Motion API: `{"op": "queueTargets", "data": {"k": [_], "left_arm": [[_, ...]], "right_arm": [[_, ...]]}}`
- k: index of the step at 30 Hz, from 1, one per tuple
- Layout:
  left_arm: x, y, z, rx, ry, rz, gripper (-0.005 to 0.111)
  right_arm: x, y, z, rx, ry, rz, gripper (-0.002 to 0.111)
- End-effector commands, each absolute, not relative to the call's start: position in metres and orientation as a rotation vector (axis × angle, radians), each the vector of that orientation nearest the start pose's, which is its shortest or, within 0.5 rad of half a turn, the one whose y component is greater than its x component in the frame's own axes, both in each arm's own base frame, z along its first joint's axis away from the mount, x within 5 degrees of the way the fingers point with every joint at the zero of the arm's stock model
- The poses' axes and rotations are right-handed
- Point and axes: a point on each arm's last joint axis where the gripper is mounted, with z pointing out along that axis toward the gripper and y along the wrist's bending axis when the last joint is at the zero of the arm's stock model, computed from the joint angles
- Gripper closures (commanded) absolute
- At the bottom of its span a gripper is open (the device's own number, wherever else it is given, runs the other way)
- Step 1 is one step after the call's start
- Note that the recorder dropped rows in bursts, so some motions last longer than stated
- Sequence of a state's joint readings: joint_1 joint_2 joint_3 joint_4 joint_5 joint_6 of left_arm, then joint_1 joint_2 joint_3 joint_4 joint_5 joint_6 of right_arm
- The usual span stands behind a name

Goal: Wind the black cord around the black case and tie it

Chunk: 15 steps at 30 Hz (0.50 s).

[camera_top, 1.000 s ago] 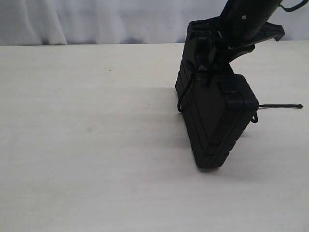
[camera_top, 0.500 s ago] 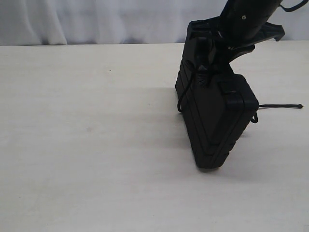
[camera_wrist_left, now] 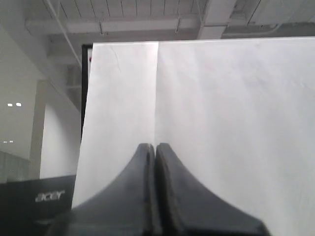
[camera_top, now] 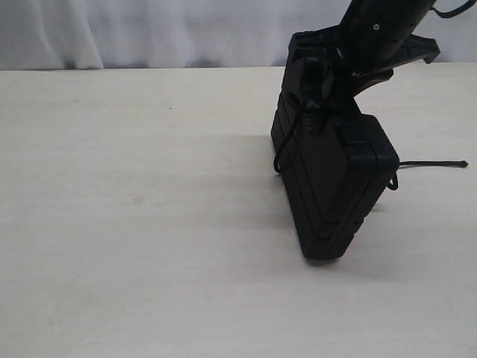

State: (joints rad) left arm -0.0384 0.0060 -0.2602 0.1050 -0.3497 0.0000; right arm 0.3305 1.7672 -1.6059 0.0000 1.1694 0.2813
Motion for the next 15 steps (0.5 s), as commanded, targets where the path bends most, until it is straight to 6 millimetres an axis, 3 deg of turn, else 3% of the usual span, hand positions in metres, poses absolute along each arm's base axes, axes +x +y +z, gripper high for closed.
{"op": "queueTargets", "data": {"k": [1,9,15], "left_arm": [[0.031,-0.005,0.294,0.109,0.979,0.035,0.107],[0.045,-0.005,0.257,0.117,1.106,0.033,0.107],[0.049,-0.005,0.244,0.119,1.192,0.036,0.107]], "right_arm": [[0.357,0.121,0.308,-0.073,2.807,0.136,0.104],[0.357,0.121,0.308,-0.073,2.807,0.136,0.104],[0.357,0.121,0.308,-0.073,2.807,0.136,0.104]]}}
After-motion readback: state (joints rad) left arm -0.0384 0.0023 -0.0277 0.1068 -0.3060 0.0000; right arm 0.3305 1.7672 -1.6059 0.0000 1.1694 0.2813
